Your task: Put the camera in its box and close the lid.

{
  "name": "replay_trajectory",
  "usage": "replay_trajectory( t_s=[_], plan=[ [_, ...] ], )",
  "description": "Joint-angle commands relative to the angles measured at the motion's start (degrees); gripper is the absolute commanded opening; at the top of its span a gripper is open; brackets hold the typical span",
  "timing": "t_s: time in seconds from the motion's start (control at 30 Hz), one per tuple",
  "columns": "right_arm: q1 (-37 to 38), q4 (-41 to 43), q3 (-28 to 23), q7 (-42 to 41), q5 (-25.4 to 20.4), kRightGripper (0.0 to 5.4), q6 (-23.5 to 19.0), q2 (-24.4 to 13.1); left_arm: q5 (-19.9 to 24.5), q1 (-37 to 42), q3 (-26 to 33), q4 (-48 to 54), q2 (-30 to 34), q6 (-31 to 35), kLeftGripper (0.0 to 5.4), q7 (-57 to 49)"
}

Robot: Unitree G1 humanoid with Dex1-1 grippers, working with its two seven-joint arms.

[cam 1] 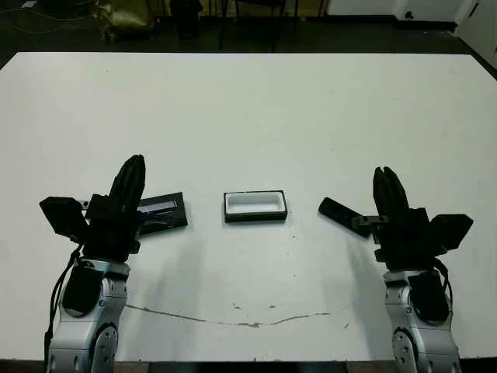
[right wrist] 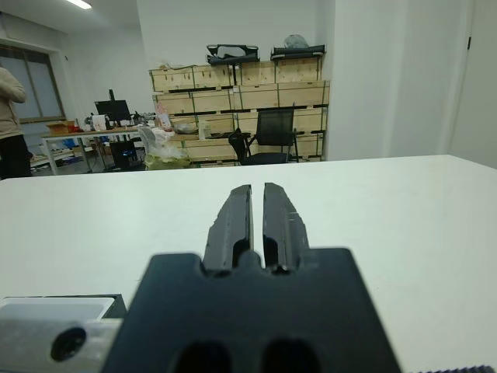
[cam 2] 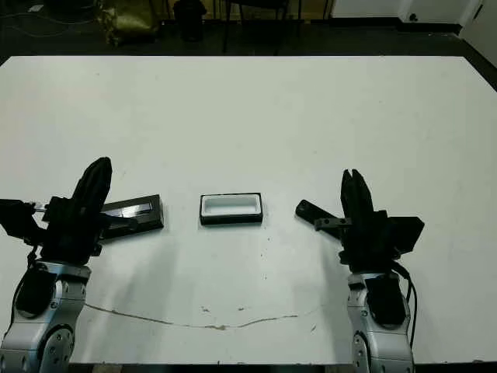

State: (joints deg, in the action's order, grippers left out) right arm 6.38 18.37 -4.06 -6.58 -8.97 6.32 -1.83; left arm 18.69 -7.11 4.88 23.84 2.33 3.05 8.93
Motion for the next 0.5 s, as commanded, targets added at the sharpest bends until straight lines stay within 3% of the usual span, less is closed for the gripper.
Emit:
replay_trajectory(
  t_s=[0.03,0.27,0.5],
  plan=[
    [0.72,-0.63,-2.24,-1.0,1.07,0.0,1.55,-3.09,-0.7,-0.96,0.0,-1.05,0.34,0.11,0.02,0.01],
    [1.36,0.37,-5.94,-4.58,-3.08,0.0,-1.34,-7.64,-0.6,-0.92,0.08,-0.54,0.43,0.82,0.02,-0.14],
    [1.92,3.21,-9.43,-10.69,-8.99,0.0,-8.22,-14.54,-0.35,-0.67,0.19,-0.85,0.63,0.68,0.02,0.32]
  ],
)
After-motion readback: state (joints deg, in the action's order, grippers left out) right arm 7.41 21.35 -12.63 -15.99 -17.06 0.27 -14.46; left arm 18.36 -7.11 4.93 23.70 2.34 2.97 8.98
